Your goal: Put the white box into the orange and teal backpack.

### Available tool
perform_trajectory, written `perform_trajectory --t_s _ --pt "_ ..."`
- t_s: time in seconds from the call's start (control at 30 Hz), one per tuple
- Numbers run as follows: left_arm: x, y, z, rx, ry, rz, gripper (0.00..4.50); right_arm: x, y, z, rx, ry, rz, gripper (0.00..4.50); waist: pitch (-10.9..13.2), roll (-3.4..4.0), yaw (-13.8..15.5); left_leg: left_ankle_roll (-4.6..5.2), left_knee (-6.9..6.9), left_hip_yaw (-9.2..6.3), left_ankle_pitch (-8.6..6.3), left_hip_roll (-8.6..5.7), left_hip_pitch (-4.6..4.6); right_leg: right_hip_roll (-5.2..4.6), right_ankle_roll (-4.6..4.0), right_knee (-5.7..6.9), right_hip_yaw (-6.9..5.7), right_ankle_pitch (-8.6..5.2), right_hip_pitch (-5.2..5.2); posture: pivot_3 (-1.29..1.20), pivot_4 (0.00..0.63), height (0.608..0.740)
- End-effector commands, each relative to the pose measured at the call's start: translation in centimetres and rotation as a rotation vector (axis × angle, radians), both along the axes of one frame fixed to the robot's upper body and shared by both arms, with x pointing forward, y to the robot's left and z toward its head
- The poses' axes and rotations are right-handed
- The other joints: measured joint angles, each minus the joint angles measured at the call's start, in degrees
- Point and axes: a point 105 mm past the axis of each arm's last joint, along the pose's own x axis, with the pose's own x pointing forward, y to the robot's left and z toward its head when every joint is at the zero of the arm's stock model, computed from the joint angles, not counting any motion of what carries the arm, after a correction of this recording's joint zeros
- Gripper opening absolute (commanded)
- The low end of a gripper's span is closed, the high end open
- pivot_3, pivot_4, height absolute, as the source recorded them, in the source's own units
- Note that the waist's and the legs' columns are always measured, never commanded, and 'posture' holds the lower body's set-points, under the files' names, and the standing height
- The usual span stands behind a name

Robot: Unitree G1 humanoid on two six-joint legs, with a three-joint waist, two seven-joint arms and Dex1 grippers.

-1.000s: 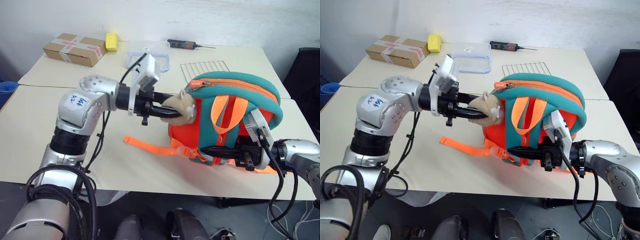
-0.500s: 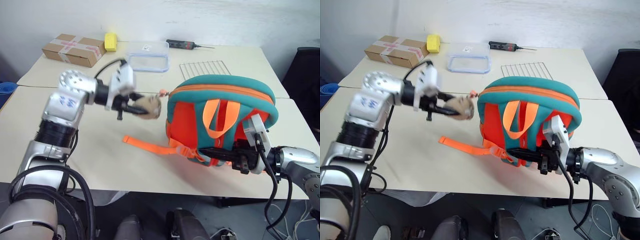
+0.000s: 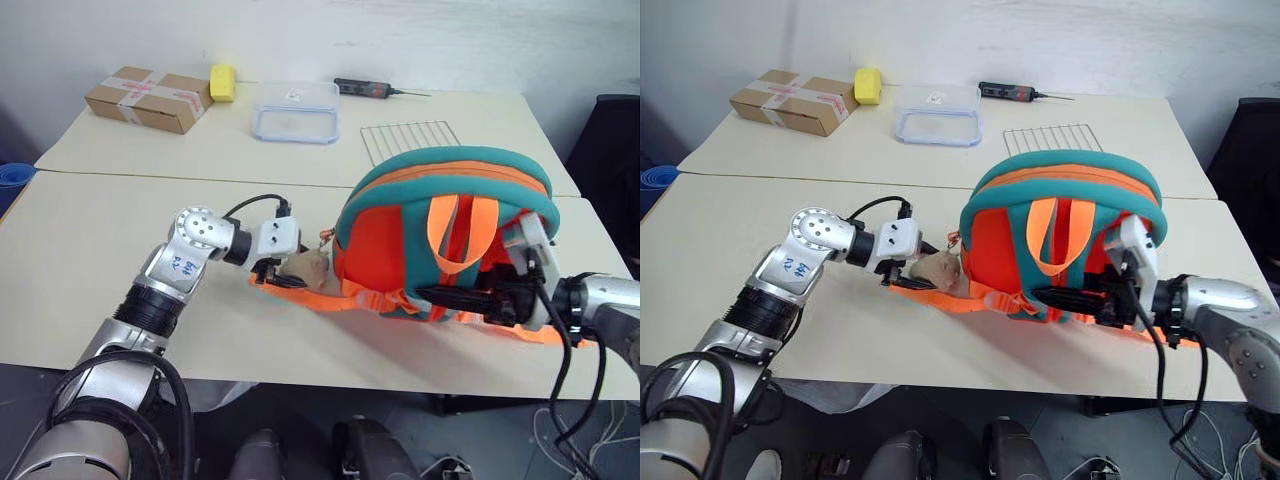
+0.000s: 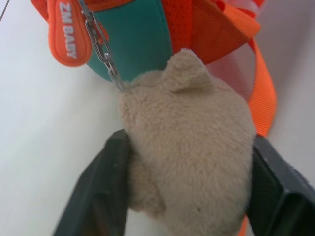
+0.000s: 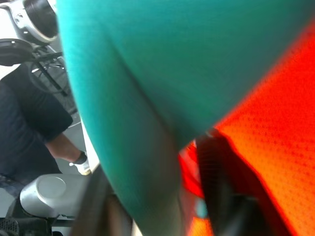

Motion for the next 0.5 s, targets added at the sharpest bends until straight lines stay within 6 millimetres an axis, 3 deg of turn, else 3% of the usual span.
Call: perform_trajectory --t_s 0.03,0.13,0.2,0.3,0.4,0.5 --pt "-0.7 1.9 2.3 -0.110 0.062 0.064 4.26 -0.9 -2.4 1.9 -0.037 -0.033 0.001 3.08 0.00 0.01 0.01 0.00 -0.01 -0.02 0.00 0.00 0.01 0.00 0.00 -0.03 -0.02 0.00 0.02 0.00 0.150 0.740" --pt "-2.2 5.4 4.4 -0.202 0.148 0.134 4.50 -1.6 -7.3 3.3 -0.063 0.025 -0.080 3.95 0.02 0.02 0.03 0.02 -0.03 -0.04 -0.01 0.00 0.00 0.00 0.00 -0.09 -0.04 0.00 0.04 0.00 0.150 0.740" --pt "-3.0 6.4 5.3 -0.239 0.175 0.158 4.50 -2.0 -9.0 4.0 -0.065 0.041 -0.112 4.47 0.02 0.03 -0.04 0.05 -0.06 -0.03 -0.03 0.00 -0.01 0.00 0.00 -0.13 -0.03 0.00 0.05 0.00 0.150 0.740" --pt "-3.3 6.4 5.4 -0.249 0.187 0.167 4.50 -2.2 -9.3 4.0 -0.067 0.046 -0.106 4.47 0.02 0.03 0.07 0.07 -0.04 -0.05 -0.04 0.00 0.16 -0.01 0.00 -0.14 -0.04 0.00 0.22 0.00 0.150 0.740" --pt "-6.8 10.2 11.0 -0.438 0.151 0.240 4.50 -3.2 -14.0 5.8 -0.020 0.019 -0.249 4.47 0.15 0.03 0.00 0.11 -0.05 -0.07 -0.06 -0.01 0.10 -0.02 0.01 -0.17 -0.05 0.00 0.23 0.00 0.150 0.740" --pt "-7.0 10.3 12.0 -0.465 0.069 0.299 4.50 -2.5 -14.5 5.4 0.022 -0.007 -0.284 4.47 0.18 -0.02 -0.18 0.09 -0.16 -0.08 -0.06 0.00 0.01 -0.02 0.01 -0.30 -0.07 0.00 0.12 0.00 0.150 0.740"
